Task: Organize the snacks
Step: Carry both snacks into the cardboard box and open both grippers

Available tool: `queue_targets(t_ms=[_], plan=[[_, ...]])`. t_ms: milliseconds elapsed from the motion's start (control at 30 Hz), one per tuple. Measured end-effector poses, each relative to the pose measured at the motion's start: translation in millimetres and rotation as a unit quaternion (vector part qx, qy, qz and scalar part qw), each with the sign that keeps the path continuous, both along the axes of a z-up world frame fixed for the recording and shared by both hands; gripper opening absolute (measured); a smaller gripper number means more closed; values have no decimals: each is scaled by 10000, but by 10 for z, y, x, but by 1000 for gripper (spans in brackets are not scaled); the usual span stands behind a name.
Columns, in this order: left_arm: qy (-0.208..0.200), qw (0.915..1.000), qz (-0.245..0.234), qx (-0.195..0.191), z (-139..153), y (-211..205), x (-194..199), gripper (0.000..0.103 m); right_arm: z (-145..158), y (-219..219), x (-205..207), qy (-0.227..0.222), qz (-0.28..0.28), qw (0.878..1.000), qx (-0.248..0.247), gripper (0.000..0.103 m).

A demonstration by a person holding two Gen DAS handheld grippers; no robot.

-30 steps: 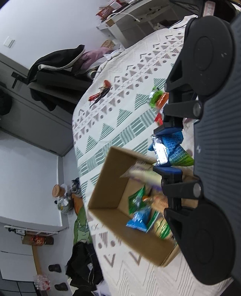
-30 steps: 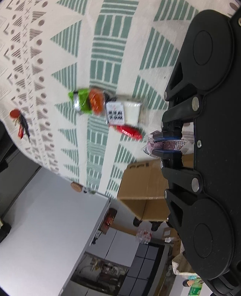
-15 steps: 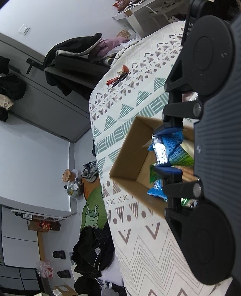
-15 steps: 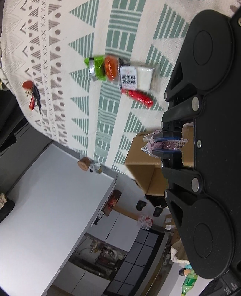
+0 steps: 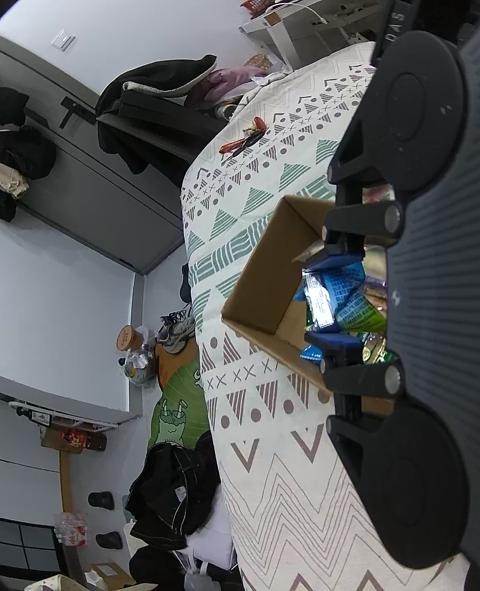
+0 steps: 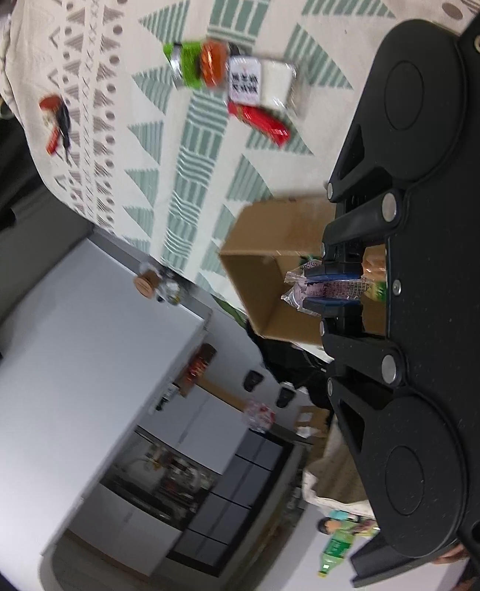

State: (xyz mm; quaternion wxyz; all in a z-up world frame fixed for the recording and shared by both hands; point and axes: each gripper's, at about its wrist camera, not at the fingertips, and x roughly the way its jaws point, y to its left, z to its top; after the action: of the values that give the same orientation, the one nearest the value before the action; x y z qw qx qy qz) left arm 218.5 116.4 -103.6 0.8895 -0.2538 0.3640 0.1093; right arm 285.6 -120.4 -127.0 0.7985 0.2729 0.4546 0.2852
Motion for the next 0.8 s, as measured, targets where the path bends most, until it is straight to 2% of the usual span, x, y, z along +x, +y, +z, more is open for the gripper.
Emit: queue_targets(t_ms=[133, 267, 400, 733, 800], plan=[[12, 10000, 27, -70, -25, 98, 6, 34, -54, 130, -1, 296, 332, 9990, -22, 17], [35, 9999, 11, -121, -52, 162, 48, 34, -65, 83, 31, 378, 176, 9991, -85, 22], [70, 9998, -29, -161, -85, 198, 136, 34, -105, 25, 66, 418, -75, 9987, -275, 34], [123, 9997, -164, -155, -132, 192, 438, 34, -223, -57, 202, 589, -269, 9972, -363, 49], [133, 9996, -187, -133, -136, 186, 507, 34, -230, -73, 229, 584, -269, 9974, -335, 49]])
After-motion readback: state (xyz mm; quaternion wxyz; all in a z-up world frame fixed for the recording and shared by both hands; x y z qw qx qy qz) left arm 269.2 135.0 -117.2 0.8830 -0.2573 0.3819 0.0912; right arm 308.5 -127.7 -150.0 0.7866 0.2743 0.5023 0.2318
